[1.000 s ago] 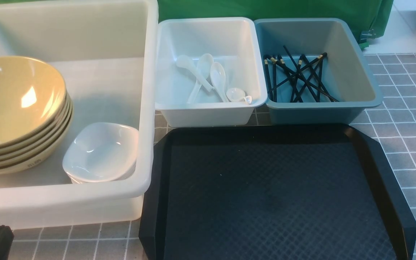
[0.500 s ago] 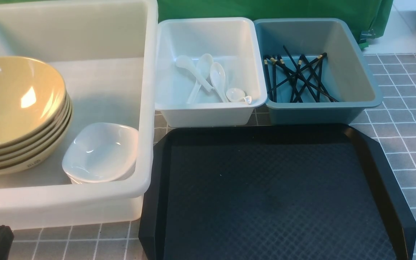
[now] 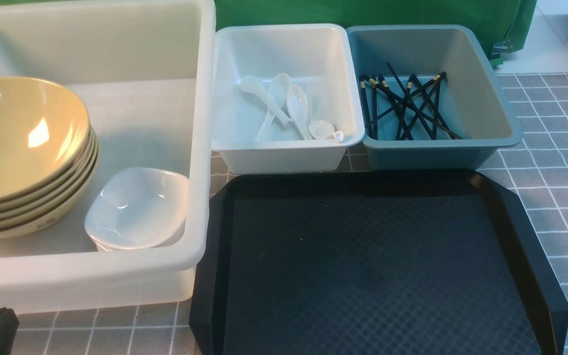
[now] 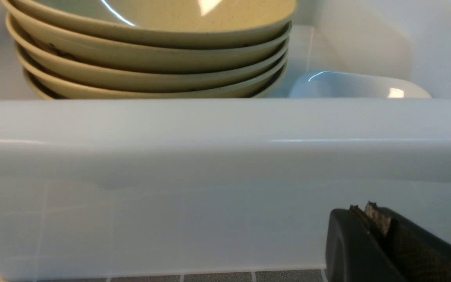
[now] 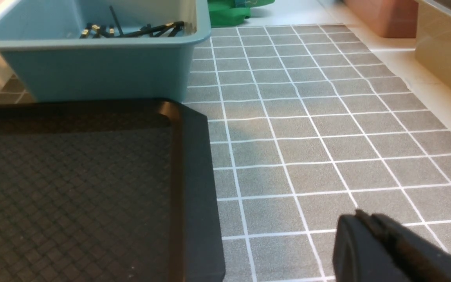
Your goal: On grey table put chopsticks spoon bowls plates into blue grey white boxes.
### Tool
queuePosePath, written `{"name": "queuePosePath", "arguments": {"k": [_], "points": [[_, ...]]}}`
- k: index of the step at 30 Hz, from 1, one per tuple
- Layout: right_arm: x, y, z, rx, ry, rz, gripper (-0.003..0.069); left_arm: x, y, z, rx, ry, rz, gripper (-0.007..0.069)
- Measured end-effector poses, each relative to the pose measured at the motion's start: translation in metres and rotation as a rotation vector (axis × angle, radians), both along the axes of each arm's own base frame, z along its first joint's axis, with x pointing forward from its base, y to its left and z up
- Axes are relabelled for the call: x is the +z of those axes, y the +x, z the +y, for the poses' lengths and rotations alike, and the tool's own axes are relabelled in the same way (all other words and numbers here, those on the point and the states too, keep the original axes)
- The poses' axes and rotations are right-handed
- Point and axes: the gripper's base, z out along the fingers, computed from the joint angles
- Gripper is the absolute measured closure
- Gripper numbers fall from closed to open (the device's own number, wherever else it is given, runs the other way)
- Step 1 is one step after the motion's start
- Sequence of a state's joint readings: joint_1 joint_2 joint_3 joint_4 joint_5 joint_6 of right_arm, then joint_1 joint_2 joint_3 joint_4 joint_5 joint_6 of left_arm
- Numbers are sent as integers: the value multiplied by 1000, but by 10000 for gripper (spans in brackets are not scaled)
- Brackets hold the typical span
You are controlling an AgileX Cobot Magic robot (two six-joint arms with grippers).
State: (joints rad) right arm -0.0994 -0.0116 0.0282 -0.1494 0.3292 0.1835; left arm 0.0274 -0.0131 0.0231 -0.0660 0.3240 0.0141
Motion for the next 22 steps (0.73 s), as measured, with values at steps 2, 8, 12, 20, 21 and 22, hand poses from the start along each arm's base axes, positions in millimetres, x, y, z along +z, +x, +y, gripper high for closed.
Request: {"name": "queuePosePath", "arguments": {"k": [2, 8, 12, 20, 21, 22], "points": [[0, 0, 0, 0, 0, 0, 614, 0, 0, 0, 0, 0, 0, 631], [0, 0, 0, 0, 0, 0, 613, 0, 0, 0, 0, 0, 0, 631], [0, 0, 0, 0, 0, 0, 610, 0, 0, 0, 0, 0, 0, 631], [0, 0, 0, 0, 0, 0, 601, 0, 0, 0, 0, 0, 0, 631], [0, 0, 0, 0, 0, 0, 601, 0, 0, 0, 0, 0, 0, 631], [0, 0, 0, 0, 0, 0, 601, 0, 0, 0, 0, 0, 0, 631]]}}
